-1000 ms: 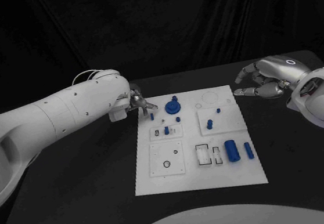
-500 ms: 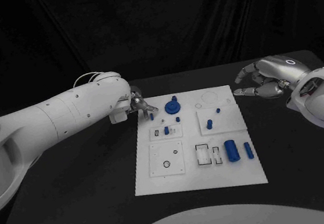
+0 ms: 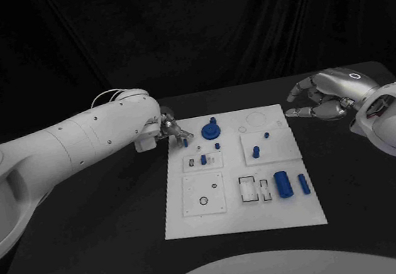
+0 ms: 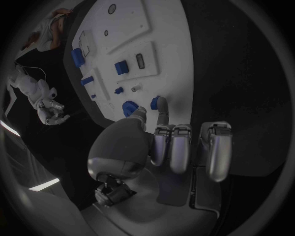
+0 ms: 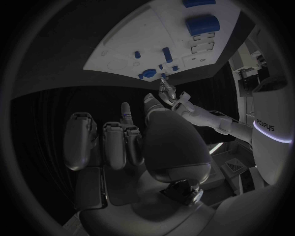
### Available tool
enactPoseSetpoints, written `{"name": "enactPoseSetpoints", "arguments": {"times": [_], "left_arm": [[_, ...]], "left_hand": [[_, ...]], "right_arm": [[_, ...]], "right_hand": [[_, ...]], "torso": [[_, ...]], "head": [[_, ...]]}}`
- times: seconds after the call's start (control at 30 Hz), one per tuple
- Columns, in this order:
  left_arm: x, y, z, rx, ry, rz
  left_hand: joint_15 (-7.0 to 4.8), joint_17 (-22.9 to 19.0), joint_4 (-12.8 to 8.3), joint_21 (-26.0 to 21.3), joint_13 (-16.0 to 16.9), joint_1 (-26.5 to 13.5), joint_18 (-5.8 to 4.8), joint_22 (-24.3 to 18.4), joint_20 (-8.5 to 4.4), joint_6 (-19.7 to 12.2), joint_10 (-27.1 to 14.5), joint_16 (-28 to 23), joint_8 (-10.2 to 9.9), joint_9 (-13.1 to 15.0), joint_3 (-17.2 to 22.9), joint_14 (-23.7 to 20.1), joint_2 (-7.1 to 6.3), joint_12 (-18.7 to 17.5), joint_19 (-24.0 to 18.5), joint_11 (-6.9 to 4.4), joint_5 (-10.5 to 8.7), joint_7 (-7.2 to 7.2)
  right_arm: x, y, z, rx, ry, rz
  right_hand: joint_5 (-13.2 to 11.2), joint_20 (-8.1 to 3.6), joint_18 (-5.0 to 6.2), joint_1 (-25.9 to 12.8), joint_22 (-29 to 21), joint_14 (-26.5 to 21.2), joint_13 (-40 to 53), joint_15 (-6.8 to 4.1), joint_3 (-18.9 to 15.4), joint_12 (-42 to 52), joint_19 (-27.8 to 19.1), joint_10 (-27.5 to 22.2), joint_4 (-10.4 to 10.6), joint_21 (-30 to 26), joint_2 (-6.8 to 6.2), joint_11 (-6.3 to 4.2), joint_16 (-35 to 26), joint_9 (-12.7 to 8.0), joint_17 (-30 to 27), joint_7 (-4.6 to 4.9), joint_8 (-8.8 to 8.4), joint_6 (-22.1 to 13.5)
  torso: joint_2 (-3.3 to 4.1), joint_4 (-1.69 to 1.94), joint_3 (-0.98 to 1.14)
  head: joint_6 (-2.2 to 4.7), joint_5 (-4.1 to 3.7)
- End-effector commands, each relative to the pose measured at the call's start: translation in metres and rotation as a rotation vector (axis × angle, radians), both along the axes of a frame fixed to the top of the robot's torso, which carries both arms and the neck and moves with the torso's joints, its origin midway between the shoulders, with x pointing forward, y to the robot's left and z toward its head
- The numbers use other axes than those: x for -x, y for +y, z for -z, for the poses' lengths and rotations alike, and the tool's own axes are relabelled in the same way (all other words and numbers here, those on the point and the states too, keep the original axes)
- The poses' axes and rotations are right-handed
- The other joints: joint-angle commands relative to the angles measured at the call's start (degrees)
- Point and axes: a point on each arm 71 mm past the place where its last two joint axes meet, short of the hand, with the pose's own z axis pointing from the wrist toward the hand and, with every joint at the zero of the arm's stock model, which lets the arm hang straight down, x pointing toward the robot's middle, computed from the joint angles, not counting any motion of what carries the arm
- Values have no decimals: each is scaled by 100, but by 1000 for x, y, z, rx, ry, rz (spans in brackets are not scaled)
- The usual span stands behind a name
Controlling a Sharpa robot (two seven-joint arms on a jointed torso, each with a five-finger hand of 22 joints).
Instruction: Assemble the parts on the task board
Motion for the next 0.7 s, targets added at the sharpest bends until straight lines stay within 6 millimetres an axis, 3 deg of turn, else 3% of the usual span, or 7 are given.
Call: {"name": "enactPoseSetpoints", "arguments": {"times": [0.03, 0.7], "left_arm": [[1, -3, 1, 11, 11, 19], [2, -4, 4, 7, 26, 25]], "left_hand": [[39, 1510, -47, -36, 1505, 82, 75, 1322, 30, 24, 606, 15, -36, -11, 11, 615, 2, 20, 296, 32, 26, 23], [42, 1510, -190, -93, 1505, 223, 91, 1303, 39, 22, 606, 15, -108, -57, 150, 615, 39, 20, 253, 32, 194, 20]], "right_arm": [[0, -1, 0, -2, -3, 10], [0, -1, 1, 1, 1, 13]], "right_hand": [[28, 26, 68, -19, 1052, 455, 1510, 49, -41, 15, 34, 610, -5, -4, 47, 34, 5, -10, 830, 9, 35, 51], [29, 26, 69, -15, 1050, 454, 1510, 50, -45, 15, 33, 610, -8, -10, 49, 35, 1, -12, 825, 9, 34, 51]], "torso": [[4, 2, -1], [-2, -1, 2]], "head": [[-1, -5], [-1, -36]]}}
